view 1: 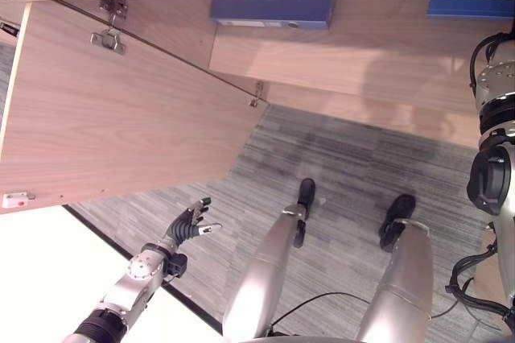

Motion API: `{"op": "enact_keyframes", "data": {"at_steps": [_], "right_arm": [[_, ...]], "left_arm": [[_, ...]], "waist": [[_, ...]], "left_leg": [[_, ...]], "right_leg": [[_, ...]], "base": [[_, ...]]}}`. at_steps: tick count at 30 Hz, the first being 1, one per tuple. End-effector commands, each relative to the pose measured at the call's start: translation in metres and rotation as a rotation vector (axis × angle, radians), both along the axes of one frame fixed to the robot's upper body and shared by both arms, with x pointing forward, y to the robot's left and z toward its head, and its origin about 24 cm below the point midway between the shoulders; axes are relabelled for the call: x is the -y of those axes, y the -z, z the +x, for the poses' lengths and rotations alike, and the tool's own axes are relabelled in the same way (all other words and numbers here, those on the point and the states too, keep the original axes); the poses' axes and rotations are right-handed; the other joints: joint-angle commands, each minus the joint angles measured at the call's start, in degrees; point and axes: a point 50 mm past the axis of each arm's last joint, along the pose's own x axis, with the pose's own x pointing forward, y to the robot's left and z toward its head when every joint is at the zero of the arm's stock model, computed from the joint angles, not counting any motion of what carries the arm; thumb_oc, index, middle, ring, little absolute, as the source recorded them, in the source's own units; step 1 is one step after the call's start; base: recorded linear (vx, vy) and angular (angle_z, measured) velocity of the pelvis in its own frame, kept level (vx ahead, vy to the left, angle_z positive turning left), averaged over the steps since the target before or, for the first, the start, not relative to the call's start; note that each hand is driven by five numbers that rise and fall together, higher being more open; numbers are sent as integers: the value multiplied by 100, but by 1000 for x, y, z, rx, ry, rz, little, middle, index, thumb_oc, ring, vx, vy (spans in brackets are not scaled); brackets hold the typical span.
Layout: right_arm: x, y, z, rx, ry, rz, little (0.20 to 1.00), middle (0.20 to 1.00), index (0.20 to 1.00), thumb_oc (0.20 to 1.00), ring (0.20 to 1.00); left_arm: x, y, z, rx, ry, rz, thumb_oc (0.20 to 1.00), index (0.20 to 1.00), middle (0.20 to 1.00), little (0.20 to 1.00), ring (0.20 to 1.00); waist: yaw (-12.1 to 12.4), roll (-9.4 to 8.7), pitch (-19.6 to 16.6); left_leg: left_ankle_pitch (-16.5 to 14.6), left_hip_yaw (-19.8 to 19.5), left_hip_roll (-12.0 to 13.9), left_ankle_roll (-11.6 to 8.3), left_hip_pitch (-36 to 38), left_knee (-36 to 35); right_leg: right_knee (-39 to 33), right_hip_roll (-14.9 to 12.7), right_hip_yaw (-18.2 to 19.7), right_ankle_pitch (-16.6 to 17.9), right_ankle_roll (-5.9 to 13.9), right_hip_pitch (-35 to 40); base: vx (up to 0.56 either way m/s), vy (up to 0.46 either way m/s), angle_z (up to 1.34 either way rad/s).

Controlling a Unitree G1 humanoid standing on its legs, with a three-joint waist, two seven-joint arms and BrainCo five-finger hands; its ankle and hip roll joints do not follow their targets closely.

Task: Put the empty folder in the office cabinet

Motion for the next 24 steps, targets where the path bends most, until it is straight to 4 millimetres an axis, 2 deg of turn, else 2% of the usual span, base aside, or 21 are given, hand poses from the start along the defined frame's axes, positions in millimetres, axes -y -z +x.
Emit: {"op": "enact_keyframes", "data": {"at_steps": [1,3,5,11,17,18,19,24], "right_arm": [[4,8,-1,-64,8,-26,1000,1000,1000,1000,1000],[3,12,0,-70,4,-15,1000,1000,1000,1000,1000],[0,31,3,-108,-6,16,1000,1000,1000,1000,1000],[0,60,5,-166,-16,76,1000,1000,1000,1000,1000],[-2,79,5,-211,-21,114,1000,1000,1000,1000,1000],[-4,95,5,-239,-26,153,1000,1000,1000,1000,1000],[-4,96,5,-240,-25,155,1000,1000,1000,1000,1000],[-8,133,1,-298,-31,247,1000,1000,1000,1000,1000]], "left_arm": [[-26,-18,4,55,-57,57,1000,1000,1000,1000,1000],[-27,-19,5,62,-60,57,1000,1000,1000,1000,1000],[-29,-21,7,72,-77,58,1000,1000,1000,1000,1000],[-29,-22,9,78,-80,52,1000,1000,1000,1000,1000],[-28,-20,10,74,-82,54,1000,1000,1000,1000,1000],[-25,-18,10,67,-82,47,1000,1000,1000,1000,1000],[-25,-17,9,66,-81,48,1000,1000,1000,1000,1000],[-21,-14,11,59,-80,40,1000,1000,1000,1000,1000]], "waist": [[163,-41,227],[156,-52,238],[128,-97,265],[129,-133,290],[139,-140,288],[144,-137,280],[148,-136,277],[155,-141,248]], "left_leg": [[-534,-240,153,120,596,-398],[-527,-245,161,114,646,-447],[-506,-246,190,98,745,-538],[-432,-253,212,62,895,-714],[-374,-242,208,50,1010,-854],[-349,-241,215,45,1067,-927],[-339,-244,218,45,1087,-944],[-290,-274,234,25,1301,-1152]], "right_leg": [[175,245,203,-734,528,686],[131,259,192,-724,531,735],[1,284,165,-671,538,856],[-205,278,100,-576,574,1048],[-386,277,60,-487,592,1185],[-456,281,57,-449,611,1263],[-474,285,50,-441,613,1285],[-712,290,-22,-371,643,1544]], "base": [[0,0,0],[-13,2,-3],[-32,-3,-6],[-10,-2,-2],[-13,5,4],[0,0,0],[0,0,0],[-1,-1,1]]}}
